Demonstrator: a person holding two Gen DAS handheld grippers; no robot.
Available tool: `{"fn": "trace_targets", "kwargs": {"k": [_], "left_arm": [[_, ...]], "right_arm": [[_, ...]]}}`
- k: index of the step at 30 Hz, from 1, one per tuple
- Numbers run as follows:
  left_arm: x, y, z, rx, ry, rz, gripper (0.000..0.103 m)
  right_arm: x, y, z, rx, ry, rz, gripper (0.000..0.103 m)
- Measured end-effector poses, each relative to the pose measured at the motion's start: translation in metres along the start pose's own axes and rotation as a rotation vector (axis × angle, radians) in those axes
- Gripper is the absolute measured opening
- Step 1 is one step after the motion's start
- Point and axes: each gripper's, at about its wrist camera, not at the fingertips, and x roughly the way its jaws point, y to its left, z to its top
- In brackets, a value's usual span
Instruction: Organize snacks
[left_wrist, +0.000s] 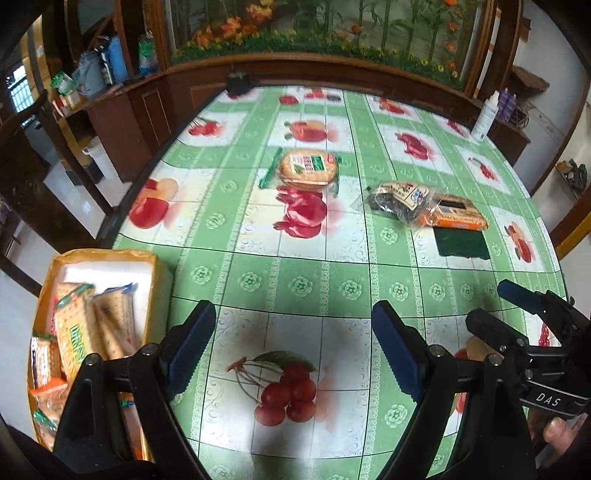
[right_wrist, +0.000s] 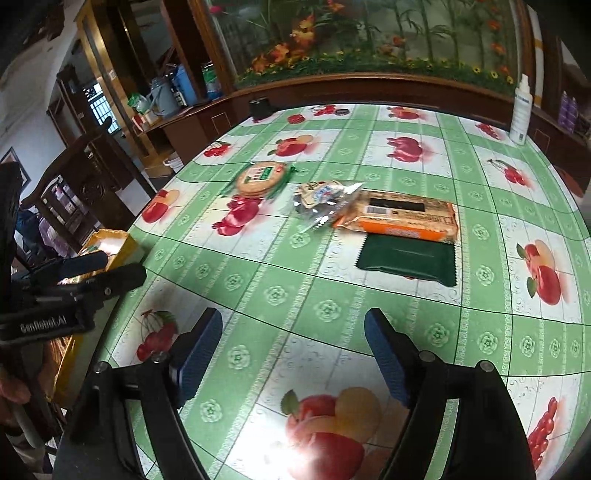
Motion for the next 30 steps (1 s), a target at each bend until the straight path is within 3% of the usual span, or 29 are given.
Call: {"fn": "trace_targets", "kwargs": {"k": [6, 13, 21, 30], "left_arm": [[0.017, 0.006, 0.027, -0.018, 0.041, -0.006, 0.087], [0.039, 0.017, 0.07, -0.045, 0.057, 0.012, 0.087], [0.086, 0.016, 0.115, -0.057, 0.11, -0.053, 0.087], [0.142, 0.013, 0.151, -0.075, 0.155, -0.115, 0.087]], "right_arm": [[0.002, -0.01, 0.015, -0.015, -0.007, -0.029, 0.08], [0.015, -0.006, 0.053, -0.13, -0.03, -0.075, 0.081], [0.051, 0.002, 0.087, -0.252, 0.025, -0.099, 0.082], [0.083, -0.001, 0.109, -0.264, 0.04, -0.091, 0.084]]}}
